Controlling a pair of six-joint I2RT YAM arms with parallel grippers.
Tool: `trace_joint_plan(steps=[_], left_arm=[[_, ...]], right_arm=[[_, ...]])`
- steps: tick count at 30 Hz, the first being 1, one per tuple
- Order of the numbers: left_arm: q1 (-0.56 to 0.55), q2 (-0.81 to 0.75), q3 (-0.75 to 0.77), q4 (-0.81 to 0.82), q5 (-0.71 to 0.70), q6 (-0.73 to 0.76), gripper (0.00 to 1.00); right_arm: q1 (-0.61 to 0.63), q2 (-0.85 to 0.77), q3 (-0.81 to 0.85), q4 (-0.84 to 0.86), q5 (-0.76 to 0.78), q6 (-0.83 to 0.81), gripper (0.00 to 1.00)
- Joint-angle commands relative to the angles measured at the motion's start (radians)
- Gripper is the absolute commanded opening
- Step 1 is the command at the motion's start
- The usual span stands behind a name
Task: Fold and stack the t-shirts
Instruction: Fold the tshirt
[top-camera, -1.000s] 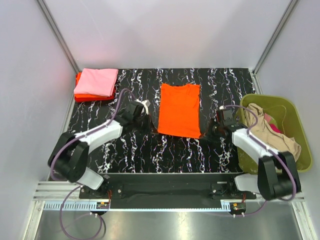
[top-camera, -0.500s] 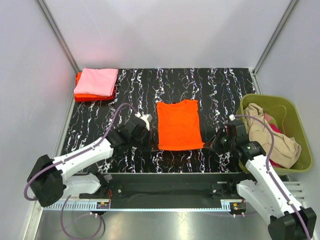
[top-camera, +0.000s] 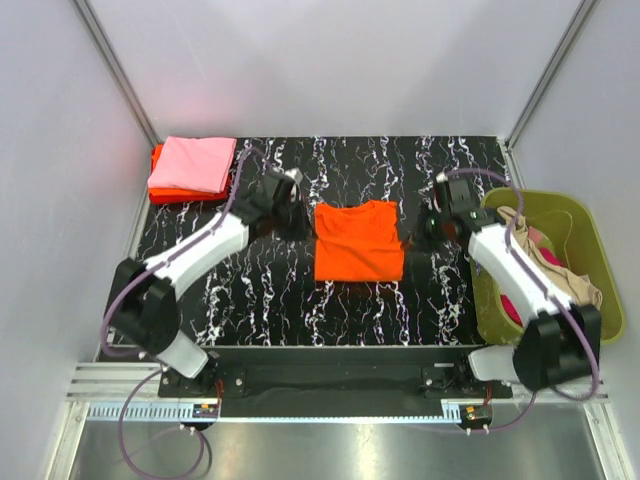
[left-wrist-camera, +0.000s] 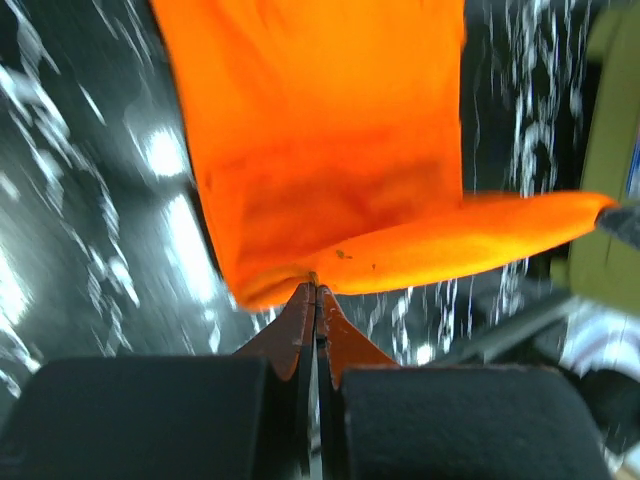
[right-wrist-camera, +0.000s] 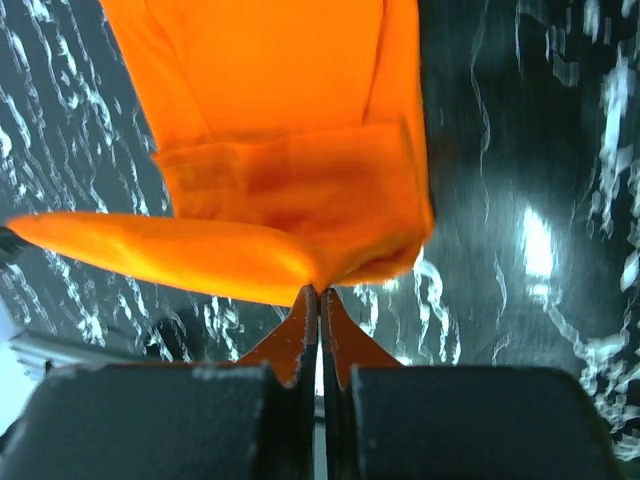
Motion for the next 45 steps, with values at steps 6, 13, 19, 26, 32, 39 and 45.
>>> trace_joint_plan(steps=[6, 13, 19, 26, 32, 39, 45], left_arm=[[0.138, 0.268, 0.339, 0.0, 0.105, 0.097, 0.0], [0.22, 0.551, 0.643, 0.023, 0.197, 0.134, 0.0], [0.246, 0.702, 0.791, 0.247, 0.242, 0.08, 0.0], [0.257, 0.955, 0.993, 0.38, 0.34, 0.054, 0.15], [0.263, 0.955, 1.01, 0.416, 0.354, 0.113, 0.27], [0.271, 0.751, 0.725, 0.376, 0.274, 0.186, 0.33], [0.252, 0.726, 0.615, 0.4, 0.328, 0.175, 0.29]], right_arm=[[-0.068, 0.369, 0.369, 0.051, -0.039, -0.15, 0.0], [-0.123, 0.62, 0.622, 0.06, -0.07, -0.181, 0.0], [-0.157, 0.817, 0.825, 0.066, -0.062, -0.186, 0.0], [-0.183, 0.985, 0.958, 0.089, -0.067, -0.152, 0.03], [-0.217, 1.033, 1.009, 0.149, -0.034, -0.115, 0.0], [-0.229, 0.96, 0.913, 0.225, -0.079, -0.081, 0.0], [-0.233, 0.863, 0.707, 0.379, -0.029, -0.044, 0.0]])
